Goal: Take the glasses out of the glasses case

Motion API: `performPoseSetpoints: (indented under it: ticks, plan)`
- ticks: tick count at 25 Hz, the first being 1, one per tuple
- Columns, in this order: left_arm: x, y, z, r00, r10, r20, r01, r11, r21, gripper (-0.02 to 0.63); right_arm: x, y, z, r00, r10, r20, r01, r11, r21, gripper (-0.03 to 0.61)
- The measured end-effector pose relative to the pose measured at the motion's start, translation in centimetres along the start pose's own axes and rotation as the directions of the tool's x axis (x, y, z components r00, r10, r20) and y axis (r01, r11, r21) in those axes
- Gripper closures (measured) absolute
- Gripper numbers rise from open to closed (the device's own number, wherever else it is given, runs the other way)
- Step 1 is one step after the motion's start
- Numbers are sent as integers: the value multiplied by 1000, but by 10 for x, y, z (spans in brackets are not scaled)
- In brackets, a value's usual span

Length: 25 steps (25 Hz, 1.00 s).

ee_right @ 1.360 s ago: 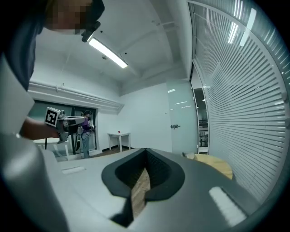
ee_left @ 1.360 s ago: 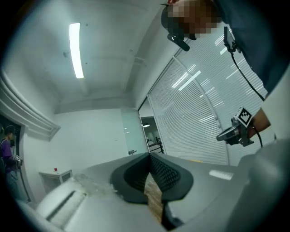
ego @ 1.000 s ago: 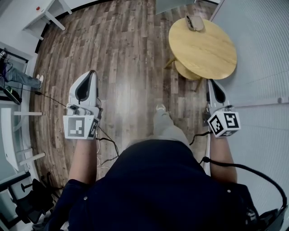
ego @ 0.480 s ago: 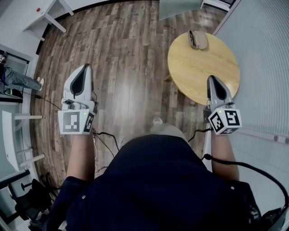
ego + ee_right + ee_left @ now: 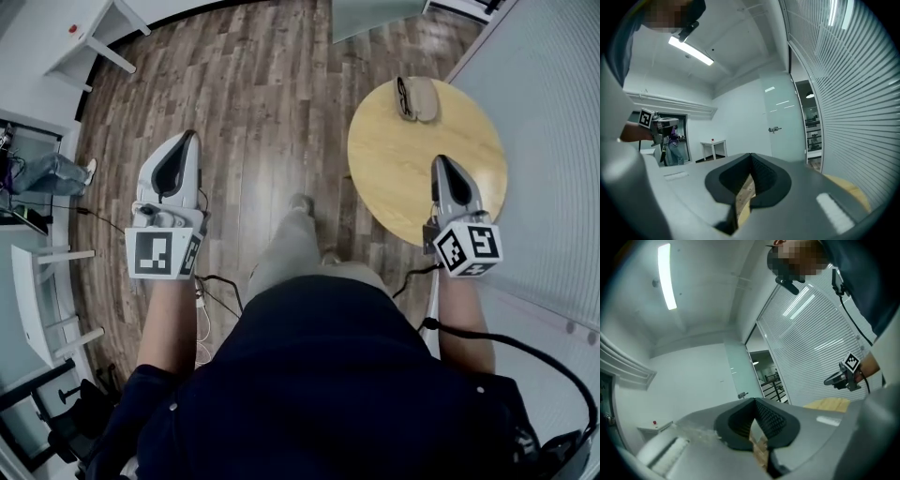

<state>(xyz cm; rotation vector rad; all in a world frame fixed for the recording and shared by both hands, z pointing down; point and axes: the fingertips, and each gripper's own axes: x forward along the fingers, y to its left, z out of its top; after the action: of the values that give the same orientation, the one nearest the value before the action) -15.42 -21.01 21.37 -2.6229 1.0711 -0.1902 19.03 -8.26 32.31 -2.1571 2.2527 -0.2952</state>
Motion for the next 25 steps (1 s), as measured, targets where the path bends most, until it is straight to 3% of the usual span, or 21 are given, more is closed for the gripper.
performPoseSetpoints:
  ticks: [3, 9, 13, 18, 25]
  plan:
    - [44, 9, -7, 999, -20, 30, 21, 1000, -14, 609, 25, -13, 0, 1000, -22, -2, 22, 1000, 5, 569]
    - [134, 24, -15, 985, -126, 120, 134, 989, -61, 610, 70, -21, -2, 998, -60, -35, 59, 998, -13, 569]
    - [198, 37, -27, 968, -210, 135, 220, 973, -64, 609, 108, -33, 4, 991, -124, -58, 123, 992, -20, 569]
    - [272, 53, -41, 936, -322, 145, 334, 940, -69, 609, 151, -52, 10, 967, -239, -83, 240, 971, 0, 569]
    - [357, 44, -63, 866, -469, 172, 486, 870, -79, 611, 191, -84, 0, 919, -372, -132, 376, 927, 5, 569]
